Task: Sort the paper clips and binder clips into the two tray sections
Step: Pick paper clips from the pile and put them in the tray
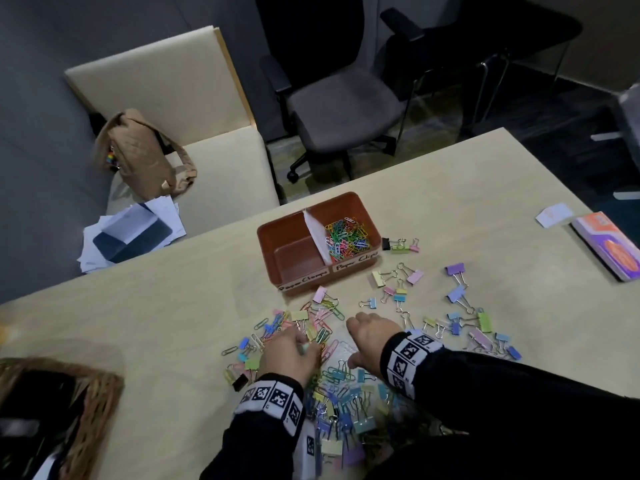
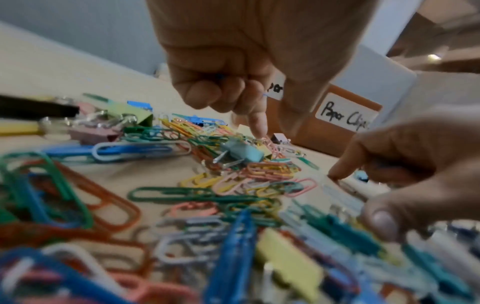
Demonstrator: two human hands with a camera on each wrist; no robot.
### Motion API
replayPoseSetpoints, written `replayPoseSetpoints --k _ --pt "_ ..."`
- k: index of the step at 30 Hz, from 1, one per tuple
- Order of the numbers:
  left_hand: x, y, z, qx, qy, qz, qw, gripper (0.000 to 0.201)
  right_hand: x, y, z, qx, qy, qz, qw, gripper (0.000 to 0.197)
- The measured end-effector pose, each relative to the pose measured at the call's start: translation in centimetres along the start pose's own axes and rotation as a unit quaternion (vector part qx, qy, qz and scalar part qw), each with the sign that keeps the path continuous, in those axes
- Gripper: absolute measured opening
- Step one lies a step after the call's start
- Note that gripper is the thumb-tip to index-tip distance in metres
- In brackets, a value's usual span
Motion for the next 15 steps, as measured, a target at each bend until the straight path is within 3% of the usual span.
replayPoseSetpoints --k 4,10,13,15 --pt "-0.6 -0.5 0.1 0.09 -0.036 -0.029 0.995 0.035 -0.8 -1.1 -1.2 -0.032 0.055 -0.007 0.998 0.029" --pt "-0.7 -0.7 1.3 0.148 -0.078 -0.039 0.985 0.022 -1.5 -1.7 -1.5 -0.025 0.059 -0.02 0.998 0.037" --pt "-0.6 -0.8 1.3 0.117 -0.086 -0.049 0.988 0.018 -2.0 -0.7 -0.8 0.082 0.015 0.01 0.996 0.02" --pt "-0.5 -0.8 1.2 0.07 -0.085 -0.061 0.992 0.016 -2.2 0.1 0.0 0.193 -0.037 0.021 0.98 0.006"
Point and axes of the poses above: each hand's wrist, its own x-axis towards the middle knuckle, its own y-axis out of the back of the hand, z = x × y, the point moved 2 cm from there along x, towards the middle knuckle, and after that the axes turned 2 degrees about -x, right-handed, at the moved point
